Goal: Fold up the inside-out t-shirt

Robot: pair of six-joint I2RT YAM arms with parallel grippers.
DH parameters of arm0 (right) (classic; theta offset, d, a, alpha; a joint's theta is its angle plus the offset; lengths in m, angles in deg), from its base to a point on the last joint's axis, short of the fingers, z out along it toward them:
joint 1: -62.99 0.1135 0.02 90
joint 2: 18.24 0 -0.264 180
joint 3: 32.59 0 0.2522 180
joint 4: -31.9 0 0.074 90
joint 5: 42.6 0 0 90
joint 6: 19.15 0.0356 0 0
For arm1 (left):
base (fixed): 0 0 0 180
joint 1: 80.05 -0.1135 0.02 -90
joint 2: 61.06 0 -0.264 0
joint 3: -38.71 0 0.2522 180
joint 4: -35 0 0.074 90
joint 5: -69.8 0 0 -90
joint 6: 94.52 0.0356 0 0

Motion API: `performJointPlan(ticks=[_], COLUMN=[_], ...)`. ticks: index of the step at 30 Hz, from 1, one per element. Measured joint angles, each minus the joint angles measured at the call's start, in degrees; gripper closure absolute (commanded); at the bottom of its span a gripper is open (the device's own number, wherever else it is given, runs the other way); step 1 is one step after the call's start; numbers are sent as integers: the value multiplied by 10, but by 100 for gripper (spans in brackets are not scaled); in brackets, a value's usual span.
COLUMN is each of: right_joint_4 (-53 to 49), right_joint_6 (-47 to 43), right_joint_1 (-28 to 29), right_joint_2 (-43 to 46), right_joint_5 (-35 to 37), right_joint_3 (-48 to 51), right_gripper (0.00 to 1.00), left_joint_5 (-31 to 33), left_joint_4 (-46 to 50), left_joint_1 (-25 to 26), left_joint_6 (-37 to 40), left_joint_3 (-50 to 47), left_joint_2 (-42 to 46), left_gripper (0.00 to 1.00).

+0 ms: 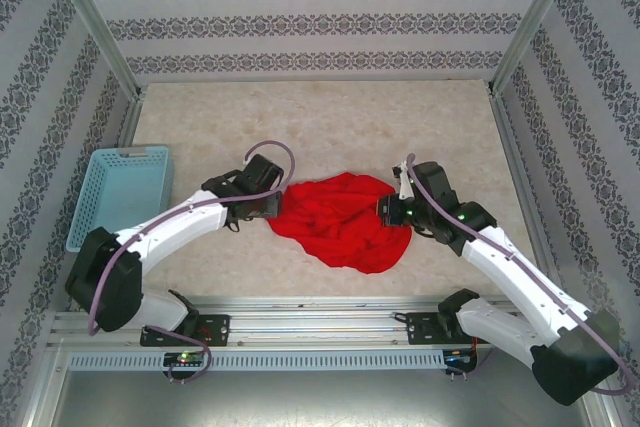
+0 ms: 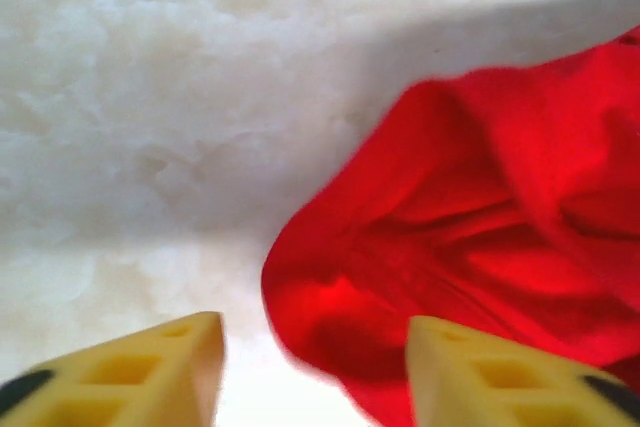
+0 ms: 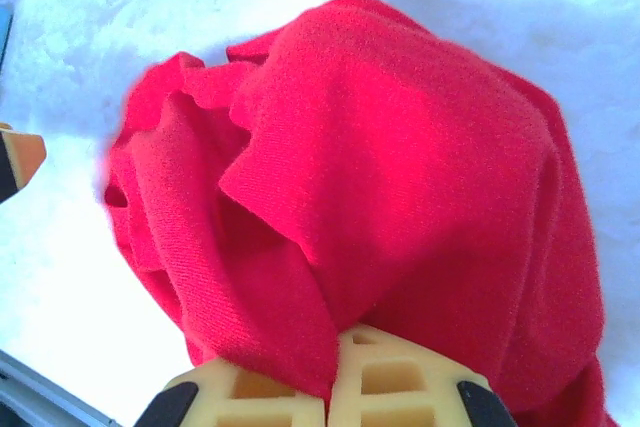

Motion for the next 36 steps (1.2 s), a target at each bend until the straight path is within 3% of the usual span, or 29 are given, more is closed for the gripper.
performJointPlan(ticks=[4,9,18,23,26,28,32,36], right_joint_4=[5,14,14,14,14,14,5,-13], right_joint_6=[2,3,12,14,16,16,8,-11], right_joint_1=[0,0,0,0,-4,-10,-39,-109], right_joint_2=[-22,-24,-22,-20,-15,-13,-14,-14], right_joint_5=[-7,-8,0,10,17,21,22,-6], right_joint_3=[5,5,4,4,4,4,1,-10], right_gripper=[100,100,100,100,100,100,100,100], left_joint_5=[47,24,-60,-80,-86,-86,-71,-38], left_joint_4=[52,43,-7,-11,-16,-21,-38,-66], left_joint_1=[71,138,150,150,150,149,141,104], left_joint_6=[7,9,-31,-49,-55,-62,-67,-67], left_joint_3=[62,105,104,110,113,114,98,15], left_joint_2=[7,8,-108,-163,-174,-174,-137,40], left_gripper=[22,22,33,53,83,98,100,100])
